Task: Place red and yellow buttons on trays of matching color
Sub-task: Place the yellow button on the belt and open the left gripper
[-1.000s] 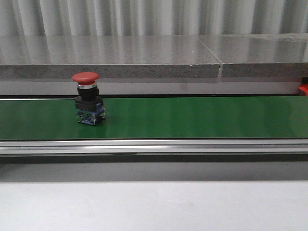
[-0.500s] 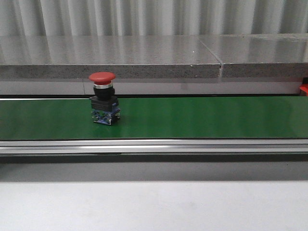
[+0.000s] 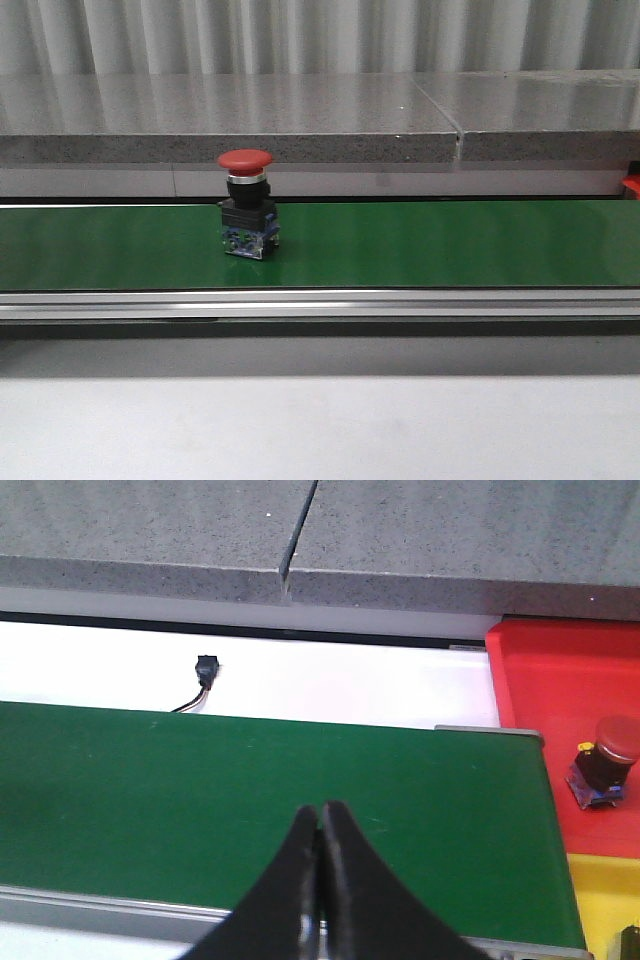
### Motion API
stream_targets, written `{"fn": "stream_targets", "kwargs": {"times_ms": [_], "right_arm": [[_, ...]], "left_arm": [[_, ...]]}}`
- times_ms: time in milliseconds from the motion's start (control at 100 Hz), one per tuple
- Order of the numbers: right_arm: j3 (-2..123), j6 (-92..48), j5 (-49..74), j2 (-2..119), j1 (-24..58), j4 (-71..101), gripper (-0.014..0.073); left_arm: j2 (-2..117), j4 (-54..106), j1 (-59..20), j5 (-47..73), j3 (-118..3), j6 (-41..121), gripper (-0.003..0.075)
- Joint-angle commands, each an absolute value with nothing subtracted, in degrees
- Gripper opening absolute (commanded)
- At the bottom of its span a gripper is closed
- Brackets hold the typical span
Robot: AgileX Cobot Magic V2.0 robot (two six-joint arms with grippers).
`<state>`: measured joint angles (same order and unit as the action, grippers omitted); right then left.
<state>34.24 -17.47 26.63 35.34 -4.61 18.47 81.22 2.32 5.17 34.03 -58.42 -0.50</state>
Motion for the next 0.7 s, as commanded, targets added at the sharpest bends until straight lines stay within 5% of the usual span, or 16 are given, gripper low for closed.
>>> {"fn": "stream_targets", "kwargs": {"times_ms": [0,420,690], "right_arm": [[35.6,-18.1,22.9,35.3,-4.5,19.1,-0.0068],[35.6,-18.1,22.9,35.3,-4.5,19.1,-0.0068],[35.6,-18.1,22.9,35.3,-4.5,19.1,-0.0068]], "left_arm": [[76.0,3.2,2.9,30.2,-60.5,0.9,0.0606],[57.9,3.1,-4.3,31.7,-58.7,0.9,0.0606],[43.1,3.4,-4.4,31.8,-47.6,0.9,0.0606]]}}
